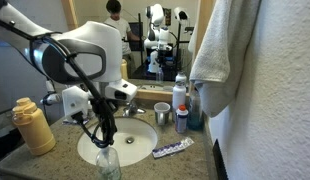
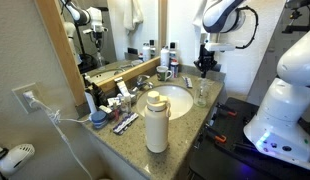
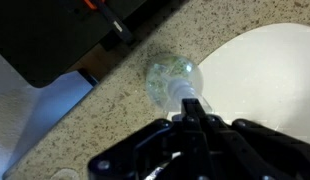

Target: Press on the handwash bottle

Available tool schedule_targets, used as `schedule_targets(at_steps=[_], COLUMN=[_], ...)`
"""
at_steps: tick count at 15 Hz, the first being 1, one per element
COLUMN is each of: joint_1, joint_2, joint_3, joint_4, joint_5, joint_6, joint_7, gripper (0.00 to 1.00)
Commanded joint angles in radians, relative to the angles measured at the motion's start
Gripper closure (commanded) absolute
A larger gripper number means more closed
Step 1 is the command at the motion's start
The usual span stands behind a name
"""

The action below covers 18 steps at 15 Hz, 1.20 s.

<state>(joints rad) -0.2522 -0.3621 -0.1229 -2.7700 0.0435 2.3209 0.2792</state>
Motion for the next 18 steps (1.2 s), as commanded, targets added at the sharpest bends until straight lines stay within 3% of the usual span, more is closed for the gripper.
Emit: schedule_targets(at_steps=[1,18], joint_1=[0.016,0.041], joint_2=[0.085,0.158], joint_3=[-0.004,-0.007], joint_4=[-0.023,0.018], joint_5=[0.02,0.033], joint_6=[0.041,-0.018], joint_7=[-0.012,-0.029], gripper=[1.0,1.0])
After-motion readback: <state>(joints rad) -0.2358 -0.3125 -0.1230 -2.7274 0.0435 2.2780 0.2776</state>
